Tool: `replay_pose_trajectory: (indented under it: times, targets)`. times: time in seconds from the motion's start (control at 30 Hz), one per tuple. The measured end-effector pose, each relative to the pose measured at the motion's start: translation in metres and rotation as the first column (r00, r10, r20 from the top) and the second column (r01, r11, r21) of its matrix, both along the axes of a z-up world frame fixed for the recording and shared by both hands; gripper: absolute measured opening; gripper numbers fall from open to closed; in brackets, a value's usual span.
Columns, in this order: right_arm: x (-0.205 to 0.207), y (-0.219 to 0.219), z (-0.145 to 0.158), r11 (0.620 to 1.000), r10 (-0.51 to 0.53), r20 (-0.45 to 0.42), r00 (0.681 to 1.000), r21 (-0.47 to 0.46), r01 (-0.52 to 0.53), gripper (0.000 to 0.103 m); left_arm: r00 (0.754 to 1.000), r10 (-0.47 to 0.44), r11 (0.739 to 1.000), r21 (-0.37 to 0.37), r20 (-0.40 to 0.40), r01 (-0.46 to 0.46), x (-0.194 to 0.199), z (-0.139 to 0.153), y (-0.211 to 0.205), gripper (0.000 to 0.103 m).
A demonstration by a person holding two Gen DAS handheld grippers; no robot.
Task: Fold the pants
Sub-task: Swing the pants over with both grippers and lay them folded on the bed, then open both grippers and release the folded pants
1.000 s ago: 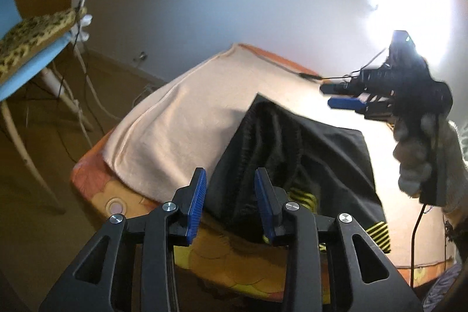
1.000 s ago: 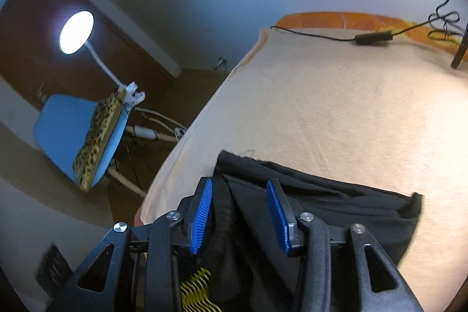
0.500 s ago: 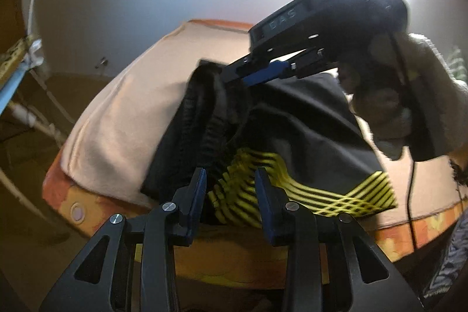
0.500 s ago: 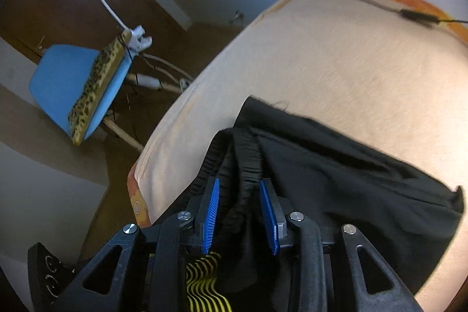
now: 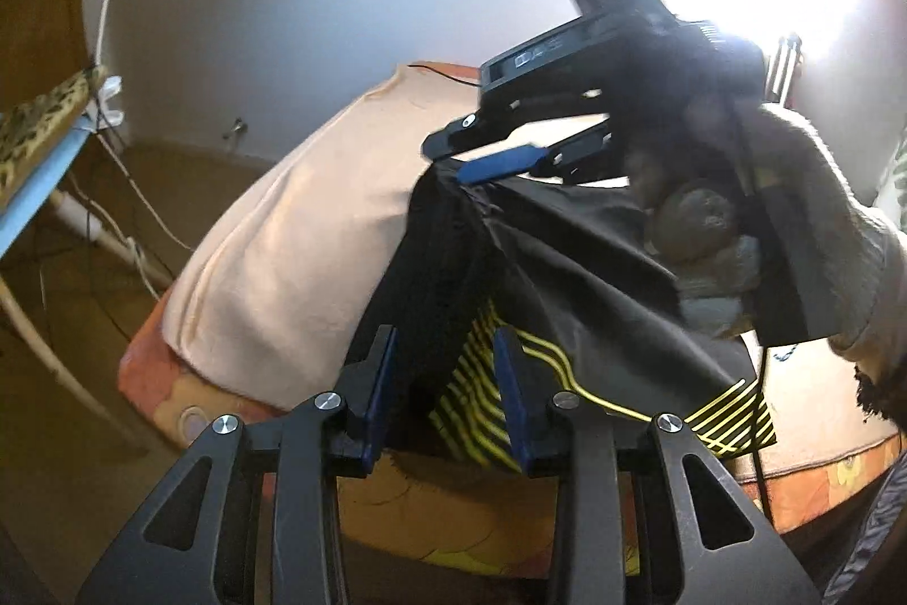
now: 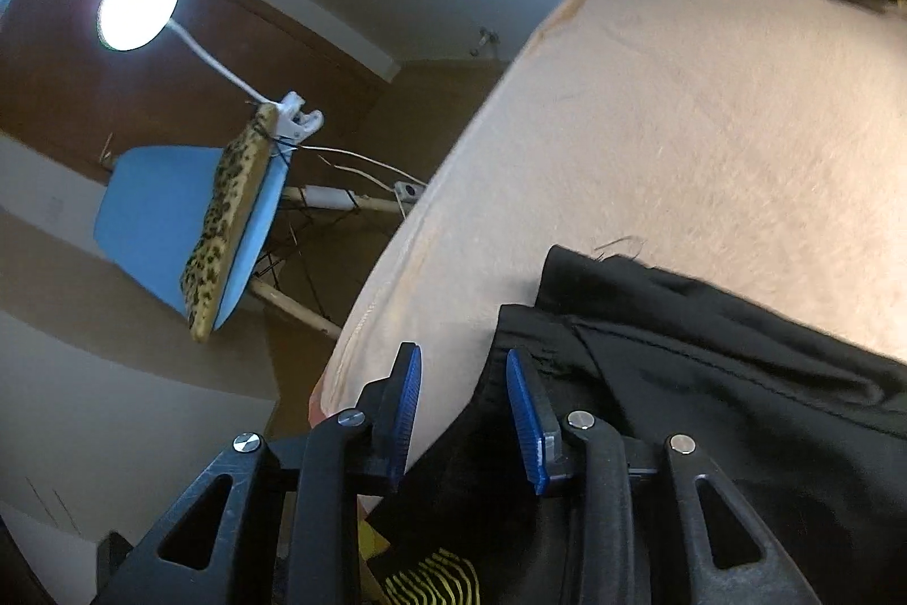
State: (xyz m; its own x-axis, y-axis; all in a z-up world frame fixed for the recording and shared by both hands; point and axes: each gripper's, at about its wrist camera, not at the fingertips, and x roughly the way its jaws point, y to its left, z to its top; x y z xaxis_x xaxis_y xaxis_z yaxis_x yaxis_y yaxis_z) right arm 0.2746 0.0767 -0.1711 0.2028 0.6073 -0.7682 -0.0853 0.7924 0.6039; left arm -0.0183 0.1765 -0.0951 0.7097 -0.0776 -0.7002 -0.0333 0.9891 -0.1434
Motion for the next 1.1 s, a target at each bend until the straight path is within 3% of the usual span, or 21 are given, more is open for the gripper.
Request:
replay_pose_trajectory:
  times: [0.13, 0.23, 0.37, 0.57, 0.83, 0.93, 1.1]
  targets:
    - [-0.023, -0.029, 0.027, 0.998, 0.018, 0.105, 0.994, -0.061, -0.012, 0.035, 0.999, 0.0, 1.0, 0.012, -0.039, 0.001, 0.009, -0.01, -0.001, 0.033]
    - [-0.035, -0.051, 0.032, 0.995, 0.025, 0.116, 0.993, -0.098, -0.014, 0.035, 0.996, 0.027, 0.999, 0.022, -0.079, -0.026, 0.018, -0.025, 0.008, 0.033]
    - [-0.043, -0.078, 0.024, 0.985, 0.011, 0.111, 0.994, -0.172, 0.008, 0.035, 0.989, 0.083, 0.991, -0.097, -0.119, -0.095, 0.02, -0.039, 0.035, 0.036]
    - [-0.041, -0.112, 0.004, 0.943, -0.044, 0.12, 0.992, -0.324, 0.081, 0.031, 0.99, 0.095, 0.993, -0.057, -0.108, -0.101, 0.022, -0.039, 0.04, 0.036]
    - [-0.071, -0.152, 0.03, 0.937, -0.115, 0.169, 0.979, -0.308, 0.164, 0.035, 0.981, 0.176, 0.983, -0.035, -0.08, -0.18, 0.023, -0.024, 0.053, 0.036]
    - [-0.085, -0.157, 0.037, 0.934, -0.116, 0.189, 0.975, -0.314, 0.172, 0.044, 0.985, 0.172, 0.982, -0.072, -0.027, -0.174, 0.025, -0.01, 0.055, 0.036]
    - [-0.093, -0.165, 0.029, 0.93, -0.141, 0.179, 0.974, -0.313, 0.192, 0.048, 0.997, 0.081, 0.979, -0.186, 0.004, -0.079, 0.05, 0.006, 0.047, 0.039]
